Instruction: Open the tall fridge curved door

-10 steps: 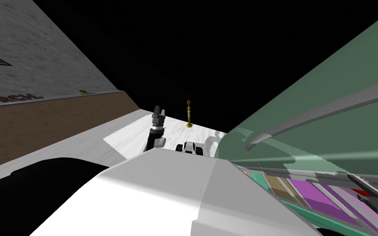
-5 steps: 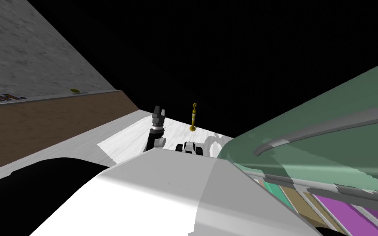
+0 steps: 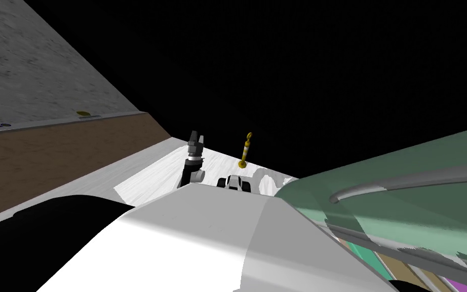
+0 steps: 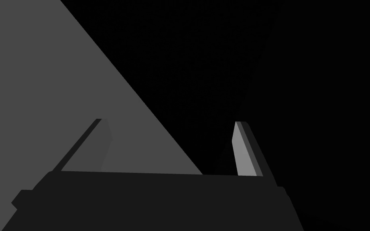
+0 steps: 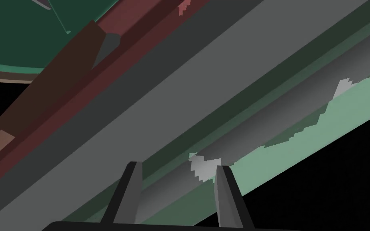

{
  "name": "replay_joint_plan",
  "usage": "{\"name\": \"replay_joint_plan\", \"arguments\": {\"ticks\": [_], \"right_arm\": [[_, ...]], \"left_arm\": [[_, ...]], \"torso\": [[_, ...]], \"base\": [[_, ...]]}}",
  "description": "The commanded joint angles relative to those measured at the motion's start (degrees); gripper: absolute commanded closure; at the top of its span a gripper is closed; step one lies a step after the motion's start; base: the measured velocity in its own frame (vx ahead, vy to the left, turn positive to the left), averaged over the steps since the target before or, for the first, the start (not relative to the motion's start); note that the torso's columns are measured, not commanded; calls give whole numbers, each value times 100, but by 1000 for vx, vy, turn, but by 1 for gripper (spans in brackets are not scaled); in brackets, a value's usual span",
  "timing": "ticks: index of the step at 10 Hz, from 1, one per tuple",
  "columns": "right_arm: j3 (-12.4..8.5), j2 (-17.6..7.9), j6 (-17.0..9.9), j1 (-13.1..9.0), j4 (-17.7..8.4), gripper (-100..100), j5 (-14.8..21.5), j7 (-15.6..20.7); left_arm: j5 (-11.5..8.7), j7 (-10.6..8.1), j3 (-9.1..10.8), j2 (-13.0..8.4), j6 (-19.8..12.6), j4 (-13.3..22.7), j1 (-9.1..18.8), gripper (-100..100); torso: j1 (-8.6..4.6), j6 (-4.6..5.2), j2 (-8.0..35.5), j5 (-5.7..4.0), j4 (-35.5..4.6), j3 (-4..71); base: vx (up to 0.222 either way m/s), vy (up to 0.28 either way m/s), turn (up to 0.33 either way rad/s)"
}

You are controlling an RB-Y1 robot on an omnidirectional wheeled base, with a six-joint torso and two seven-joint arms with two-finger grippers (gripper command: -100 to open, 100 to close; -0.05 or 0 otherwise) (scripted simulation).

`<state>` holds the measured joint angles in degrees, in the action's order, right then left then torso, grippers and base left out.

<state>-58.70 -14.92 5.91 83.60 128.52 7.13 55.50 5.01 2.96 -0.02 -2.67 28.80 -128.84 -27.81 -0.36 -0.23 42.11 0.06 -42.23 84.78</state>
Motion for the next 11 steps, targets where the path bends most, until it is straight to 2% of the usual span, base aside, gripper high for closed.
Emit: {"name": "replay_joint_plan", "arguments": {"ticks": [1, 2, 4, 6, 7, 8, 10, 11], "right_arm": [[290, -278, 42, -290, -296, 100, 288, -170], [447, -400, 42, -461, -422, 100, 421, -170], [762, -400, 42, -840, -837, 100, 421, -170], [762, -400, 42, -1118, -1094, 100, 421, -170], [762, -400, 42, -1286, -1094, 100, 421, -170], [658, -437, 4, -983, -904, -100, 296, -252], [562, -476, -37, -792, -744, -100, 175, -327], [466, -515, -79, -602, -584, -100, 55, -403]], "left_arm": [[0, 0, 1, -1, 0, 0, 2, 0], [0, 0, 1, 0, 0, 1, 0, 0], [0, 0, 1, -1, 0, 0, 2, 0], [0, 0, 2, -2, -1, 1, 4, 0], [0, 0, 2, -2, -1, 1, 4, 0], [0, 0, 2, -2, -1, 1, 4, 0], [0, 0, 2, -2, -1, 1, 3, 0], [0, 0, 2, -2, -1, 1, 3, 0]], "torso": [[-18, 7, 40, -11, -9, -25], [21, 23, 28, -14, -12, -32], [17, 17, 35, -10, -9, -30], [5, 22, 50, -16, -16, -42], [20, 24, 36, -12, -12, -34], [35, 23, 19, -6, -6, -23], [45, 24, 5, -2, -1, -11], [41, 23, 7, -5, -2, -14]], "base": [[163, 164, -309], [201, 182, -432], [59, 53, -70], [-19, -17, 15], [-15, -21, -5], [2, -21, -45], [15, -18, -43], [31, -26, -45]]}}
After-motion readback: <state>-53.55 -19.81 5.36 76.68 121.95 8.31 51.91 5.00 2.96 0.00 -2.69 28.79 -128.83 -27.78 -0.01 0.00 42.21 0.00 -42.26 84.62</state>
